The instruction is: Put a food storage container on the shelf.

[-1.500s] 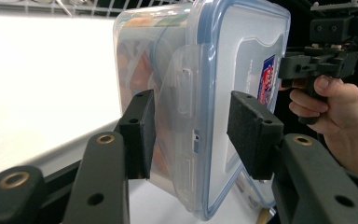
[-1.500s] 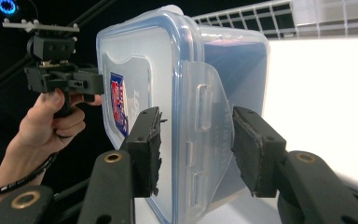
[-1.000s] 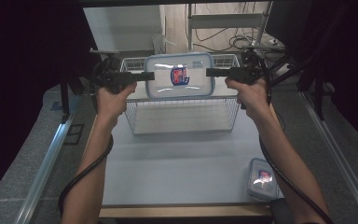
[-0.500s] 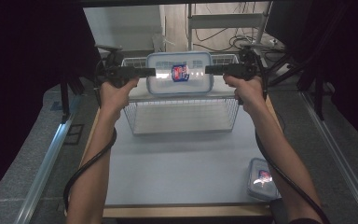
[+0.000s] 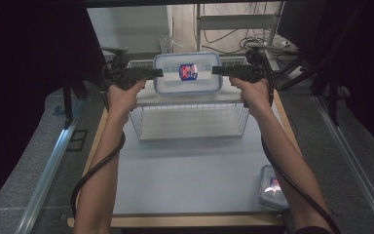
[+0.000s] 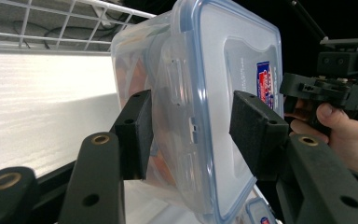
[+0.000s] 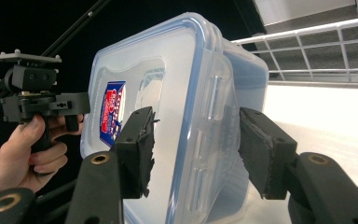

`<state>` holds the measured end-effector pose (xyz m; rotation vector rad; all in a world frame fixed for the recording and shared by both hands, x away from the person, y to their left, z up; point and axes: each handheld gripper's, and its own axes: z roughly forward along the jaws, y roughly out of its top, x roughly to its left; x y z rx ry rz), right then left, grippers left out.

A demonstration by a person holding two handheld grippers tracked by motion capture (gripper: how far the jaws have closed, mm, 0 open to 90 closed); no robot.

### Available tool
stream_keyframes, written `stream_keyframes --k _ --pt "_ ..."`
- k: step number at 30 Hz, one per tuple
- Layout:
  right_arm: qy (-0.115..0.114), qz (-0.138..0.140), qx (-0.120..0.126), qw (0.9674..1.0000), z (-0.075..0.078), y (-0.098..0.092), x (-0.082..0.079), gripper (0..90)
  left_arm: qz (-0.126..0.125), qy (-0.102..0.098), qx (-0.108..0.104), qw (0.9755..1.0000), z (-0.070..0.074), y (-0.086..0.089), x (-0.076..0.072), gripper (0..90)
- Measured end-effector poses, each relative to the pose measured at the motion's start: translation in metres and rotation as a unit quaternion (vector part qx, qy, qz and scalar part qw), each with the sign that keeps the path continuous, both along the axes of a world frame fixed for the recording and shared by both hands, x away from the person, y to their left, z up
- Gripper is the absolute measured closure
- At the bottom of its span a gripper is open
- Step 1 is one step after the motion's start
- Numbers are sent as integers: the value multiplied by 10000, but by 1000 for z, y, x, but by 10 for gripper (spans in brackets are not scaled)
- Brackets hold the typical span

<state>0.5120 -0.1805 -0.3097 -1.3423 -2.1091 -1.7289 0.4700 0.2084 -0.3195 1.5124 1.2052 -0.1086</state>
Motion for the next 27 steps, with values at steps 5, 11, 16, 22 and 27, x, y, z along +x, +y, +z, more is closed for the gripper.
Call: stream_keyframes --k 5,11,16,22,27 --pt "-242 -194 -194 9993 -2 4 3 422 188 -171 197 9995 -1 -4 1 445" --pt "-624 -306 -453 9966 5 7 0 405 199 -465 357 9981 3 -6 -6 390" --pt "-962 -301 -725 9923 10 3 -10 429 216 -907 675 9934 6 -5 -22 350" --pt "-1399 -170 -1063 9843 14 -3 -29 505 146 -1524 1108 9820 3 -4 -45 303" --pt "-1562 -75 -1201 9804 12 -5 -43 547 81 -1760 1398 9744 -4 -6 -63 278"
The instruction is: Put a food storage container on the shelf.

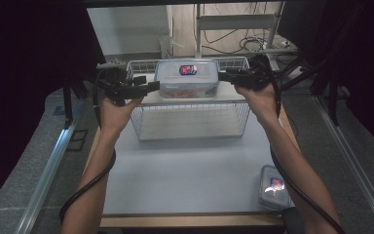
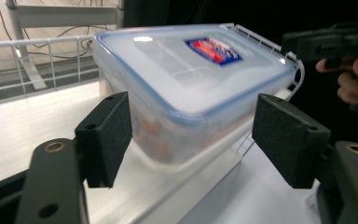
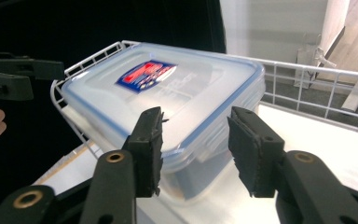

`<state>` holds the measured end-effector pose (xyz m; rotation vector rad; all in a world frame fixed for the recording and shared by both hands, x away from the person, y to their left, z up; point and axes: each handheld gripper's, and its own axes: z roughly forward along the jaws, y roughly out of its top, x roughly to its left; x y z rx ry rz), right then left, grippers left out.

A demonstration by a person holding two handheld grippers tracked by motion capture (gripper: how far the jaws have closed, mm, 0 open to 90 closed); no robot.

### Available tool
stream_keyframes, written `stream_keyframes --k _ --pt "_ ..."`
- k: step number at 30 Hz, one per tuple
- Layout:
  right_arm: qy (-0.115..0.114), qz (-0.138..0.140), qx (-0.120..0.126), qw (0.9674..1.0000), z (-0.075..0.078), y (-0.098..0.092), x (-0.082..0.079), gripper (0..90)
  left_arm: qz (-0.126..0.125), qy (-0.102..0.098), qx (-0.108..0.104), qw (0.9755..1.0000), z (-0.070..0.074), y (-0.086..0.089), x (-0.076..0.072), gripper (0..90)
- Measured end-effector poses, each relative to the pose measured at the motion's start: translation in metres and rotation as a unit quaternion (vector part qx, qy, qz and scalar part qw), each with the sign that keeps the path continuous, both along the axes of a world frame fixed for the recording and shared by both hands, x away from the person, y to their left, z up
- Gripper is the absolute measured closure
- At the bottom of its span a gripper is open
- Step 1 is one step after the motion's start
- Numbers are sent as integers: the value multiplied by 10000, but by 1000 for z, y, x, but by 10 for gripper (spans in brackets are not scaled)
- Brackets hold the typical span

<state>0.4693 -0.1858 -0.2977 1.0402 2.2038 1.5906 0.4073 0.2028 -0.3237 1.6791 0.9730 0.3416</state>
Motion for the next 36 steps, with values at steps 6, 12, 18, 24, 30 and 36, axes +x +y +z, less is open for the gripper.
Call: stream_keyframes --k 6,12,18,24,30,36 --pt "-165 97 -198 9996 -7 -1 -14 548 16 -256 395 9989 -9 -2 -20 241" --pt "-260 237 -317 9989 -17 -3 -29 486 -41 -408 620 9972 -21 -7 -41 188" --pt "-248 324 -467 9981 -33 -4 -48 398 -154 -476 751 9959 -33 -15 -63 136" --pt "-274 467 -655 9964 -52 -9 -71 331 -332 -382 741 9960 -48 -22 -84 96" --pt "-228 508 -744 9957 -73 -17 -91 259 -433 -333 591 9968 -67 -24 -103 65" --pt "-139 557 -804 9951 -98 -23 -107 195 -495 -148 477 9975 -85 -22 -119 62"
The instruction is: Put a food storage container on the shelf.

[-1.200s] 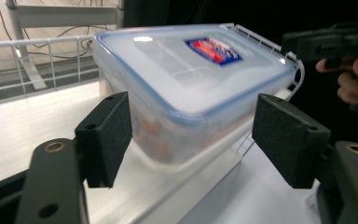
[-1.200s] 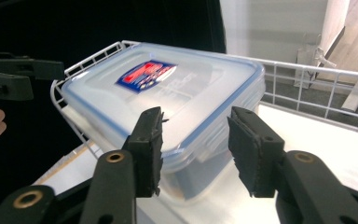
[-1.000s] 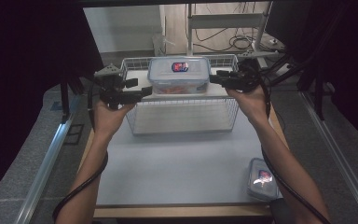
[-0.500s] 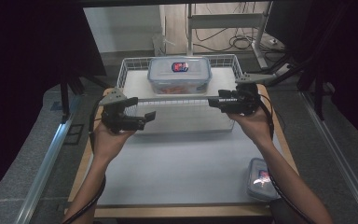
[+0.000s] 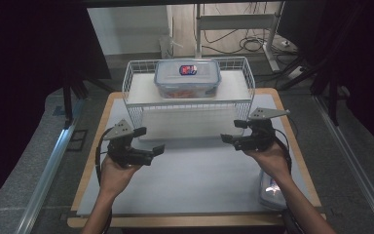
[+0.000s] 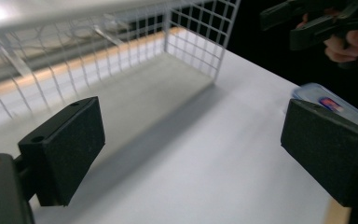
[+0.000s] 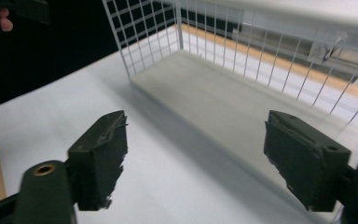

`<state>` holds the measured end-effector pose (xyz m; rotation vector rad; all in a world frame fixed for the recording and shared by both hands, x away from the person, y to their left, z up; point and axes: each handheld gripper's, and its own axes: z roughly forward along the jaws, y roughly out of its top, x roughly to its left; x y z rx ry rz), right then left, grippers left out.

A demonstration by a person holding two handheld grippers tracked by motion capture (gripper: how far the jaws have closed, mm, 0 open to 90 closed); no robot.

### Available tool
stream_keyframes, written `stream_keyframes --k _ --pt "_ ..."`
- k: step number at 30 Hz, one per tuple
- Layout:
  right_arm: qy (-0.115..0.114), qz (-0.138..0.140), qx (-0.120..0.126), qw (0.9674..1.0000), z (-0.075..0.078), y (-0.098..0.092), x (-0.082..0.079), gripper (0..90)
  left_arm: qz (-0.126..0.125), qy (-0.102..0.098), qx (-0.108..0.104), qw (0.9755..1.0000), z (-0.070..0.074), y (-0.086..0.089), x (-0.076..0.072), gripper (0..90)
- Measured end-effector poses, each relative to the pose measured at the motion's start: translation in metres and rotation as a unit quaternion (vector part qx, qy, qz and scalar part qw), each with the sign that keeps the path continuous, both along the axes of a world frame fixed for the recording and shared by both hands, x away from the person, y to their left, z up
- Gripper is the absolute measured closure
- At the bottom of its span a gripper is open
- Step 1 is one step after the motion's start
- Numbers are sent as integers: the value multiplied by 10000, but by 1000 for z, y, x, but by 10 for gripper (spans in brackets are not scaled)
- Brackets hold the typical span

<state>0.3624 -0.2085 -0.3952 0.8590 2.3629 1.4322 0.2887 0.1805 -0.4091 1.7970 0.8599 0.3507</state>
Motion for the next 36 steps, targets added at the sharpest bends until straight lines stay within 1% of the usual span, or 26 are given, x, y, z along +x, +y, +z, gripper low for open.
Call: stream_keyframes --k 3,4,7,9,10,11,12,14,16,19,21,22,26,27,31,33,36 --pt "-25 1 -43 10000 -10 -1 -7 174 -1 -1 40 10000 -10 -1 -8 50" --pt "-56 17 -36 10000 -13 -2 -10 169 -28 -15 96 9999 -14 -2 -11 45" --pt "-100 31 -36 9999 -21 -4 -18 159 -7 -49 309 9995 -24 -7 -18 36" --pt "-54 45 -43 10000 -27 -6 -24 154 -22 -67 430 9991 -35 -10 -25 32" --pt "-32 50 -47 10000 -32 -7 -27 153 -10 -70 456 9989 -37 -10 -26 32" --pt "-18 58 -51 10000 -34 -7 -28 151 32 -99 514 9986 -43 -11 -30 31" --pt "-5 81 -88 9999 -39 -7 -31 150 51 -114 555 9984 -47 -11 -32 31" --pt "-6 89 -199 9998 -46 -8 -36 150 120 -133 716 9973 -53 -11 -36 28" --pt "-48 119 -243 9996 -52 -10 -40 149 145 -166 778 9967 -58 -11 -41 28" --pt "-27 63 -309 9995 -60 -15 -45 139 205 -137 835 9962 -65 -10 -46 25" --pt "-40 45 -345 9994 -65 -17 -49 133 235 -73 845 9961 -72 -9 -50 25" --pt "-45 39 -364 9993 -66 -18 -51 131 262 -52 885 9957 -75 -8 -52 25" --pt "-146 26 -481 9987 -72 -20 -59 128 416 21 1128 9927 -87 -8 -58 26" --pt "-168 47 -513 9985 -74 -20 -61 128 434 41 1161 9923 -89 -8 -58 26" --pt "-143 150 -623 9978 -77 -18 -68 129 464 37 1230 9913 -94 -8 -58 25" --pt "-155 165 -712 9972 -78 -16 -69 131 464 53 1190 9918 -95 -7 -57 25" --pt "-141 169 -738 9970 -79 -16 -68 133 468 50 1163 9921 -95 -7 -58 25"
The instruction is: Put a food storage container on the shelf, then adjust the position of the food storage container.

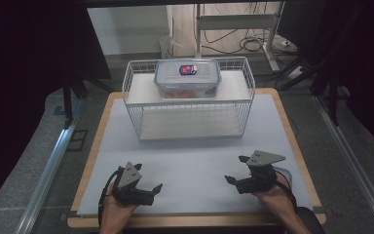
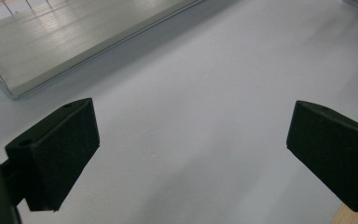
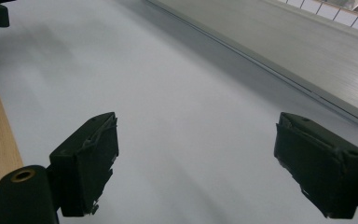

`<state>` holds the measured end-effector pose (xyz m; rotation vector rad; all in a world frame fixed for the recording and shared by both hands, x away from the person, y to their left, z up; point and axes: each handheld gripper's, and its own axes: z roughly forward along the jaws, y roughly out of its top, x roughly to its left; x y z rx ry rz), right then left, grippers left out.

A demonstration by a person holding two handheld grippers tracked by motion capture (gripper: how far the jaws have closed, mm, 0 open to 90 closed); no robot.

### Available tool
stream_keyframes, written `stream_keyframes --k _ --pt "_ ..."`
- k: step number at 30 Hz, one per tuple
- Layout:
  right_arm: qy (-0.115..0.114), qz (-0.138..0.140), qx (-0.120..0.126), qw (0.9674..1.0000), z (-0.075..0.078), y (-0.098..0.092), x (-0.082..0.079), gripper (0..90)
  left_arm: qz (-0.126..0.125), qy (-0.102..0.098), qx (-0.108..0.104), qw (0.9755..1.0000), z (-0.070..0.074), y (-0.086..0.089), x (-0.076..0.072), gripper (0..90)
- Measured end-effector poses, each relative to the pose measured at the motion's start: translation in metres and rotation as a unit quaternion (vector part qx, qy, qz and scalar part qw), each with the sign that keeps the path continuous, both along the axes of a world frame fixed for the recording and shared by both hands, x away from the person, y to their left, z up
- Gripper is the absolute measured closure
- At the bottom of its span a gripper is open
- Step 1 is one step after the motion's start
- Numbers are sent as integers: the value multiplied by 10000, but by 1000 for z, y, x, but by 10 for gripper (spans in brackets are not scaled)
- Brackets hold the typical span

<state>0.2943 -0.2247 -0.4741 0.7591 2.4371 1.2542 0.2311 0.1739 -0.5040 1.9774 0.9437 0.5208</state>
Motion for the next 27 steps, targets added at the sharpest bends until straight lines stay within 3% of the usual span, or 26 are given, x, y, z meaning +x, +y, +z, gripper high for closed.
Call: stream_keyframes --k 6,10,13,16,19,23,27 --pt "111 -266 -67 9996 -2 -4 4 101 -26 66 -91 9999 -1 1 1 25" --pt "234 -418 -243 9986 -5 -5 7 60 -33 89 -111 9999 -2 2 1 23" --pt "311 -519 -391 9974 -5 -5 8 92 -30 118 -158 9998 -2 3 2 23" --pt "389 -567 -441 9967 -2 -10 5 271 -8 137 -191 9997 -2 4 3 23" --pt "591 -620 -370 9956 5 -22 2 565 -7 134 -242 9996 -1 5 3 23" --pt "698 -547 -494 9948 8 -38 0 840 -1 111 -264 9996 0 5 3 23" --pt "720 -569 -654 9936 9 -53 -5 892 -38 103 -291 9995 0 4 3 24"
